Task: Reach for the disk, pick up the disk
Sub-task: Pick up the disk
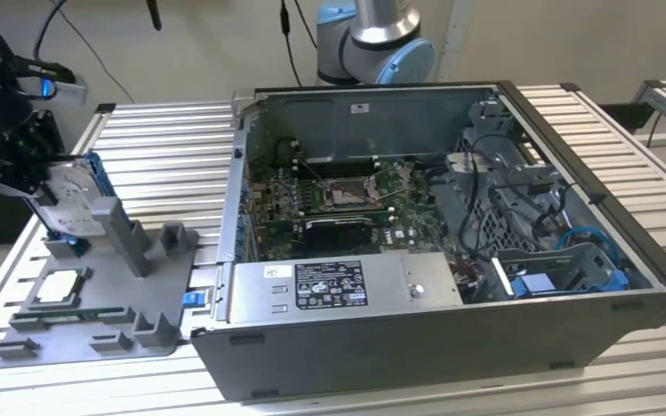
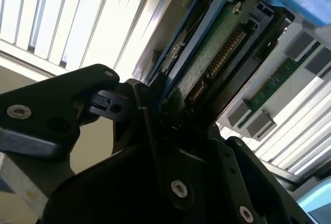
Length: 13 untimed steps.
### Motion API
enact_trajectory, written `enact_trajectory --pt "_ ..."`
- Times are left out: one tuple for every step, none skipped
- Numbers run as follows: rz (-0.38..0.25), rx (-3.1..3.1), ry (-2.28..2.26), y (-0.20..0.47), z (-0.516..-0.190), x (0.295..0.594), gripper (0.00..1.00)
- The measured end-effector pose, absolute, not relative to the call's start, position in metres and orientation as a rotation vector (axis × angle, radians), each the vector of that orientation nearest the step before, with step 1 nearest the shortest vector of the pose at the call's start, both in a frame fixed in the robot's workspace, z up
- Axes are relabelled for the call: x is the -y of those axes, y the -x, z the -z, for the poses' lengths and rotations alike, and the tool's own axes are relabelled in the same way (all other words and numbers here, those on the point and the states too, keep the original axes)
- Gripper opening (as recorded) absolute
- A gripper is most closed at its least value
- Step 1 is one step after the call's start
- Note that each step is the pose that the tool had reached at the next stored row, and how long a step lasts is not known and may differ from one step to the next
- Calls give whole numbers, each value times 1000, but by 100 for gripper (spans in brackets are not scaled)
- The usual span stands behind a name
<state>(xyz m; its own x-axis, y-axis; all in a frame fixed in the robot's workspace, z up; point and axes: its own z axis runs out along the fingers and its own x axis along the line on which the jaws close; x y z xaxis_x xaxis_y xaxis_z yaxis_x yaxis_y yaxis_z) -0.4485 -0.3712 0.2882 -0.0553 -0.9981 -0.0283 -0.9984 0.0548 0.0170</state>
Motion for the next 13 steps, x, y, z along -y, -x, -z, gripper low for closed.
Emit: enact_trajectory --pt "-50 -2275 2153 448 -291 371 0" --pt "-50 -2275 2153 449 -295 371 0" --pt "-50 -2275 2153 449 -298 371 0" --pt "-50 -2275 2153 449 -302 371 0" --pt "-50 -2275 2153 449 -305 371 0" --pt "-50 -2275 2153 449 -309 371 0" --pt "-50 -2275 2153 449 -313 371 0" --pt "-50 -2275 2153 448 -318 371 0" --pt "-50 -2275 2153 449 -322 371 0" --pt "-50 -2275 2153 449 -327 371 0" --pt "-50 -2275 2153 449 -331 371 0" --pt "-50 -2275 2153 449 -336 371 0" --pt "-50 -2275 2153 449 -340 371 0"
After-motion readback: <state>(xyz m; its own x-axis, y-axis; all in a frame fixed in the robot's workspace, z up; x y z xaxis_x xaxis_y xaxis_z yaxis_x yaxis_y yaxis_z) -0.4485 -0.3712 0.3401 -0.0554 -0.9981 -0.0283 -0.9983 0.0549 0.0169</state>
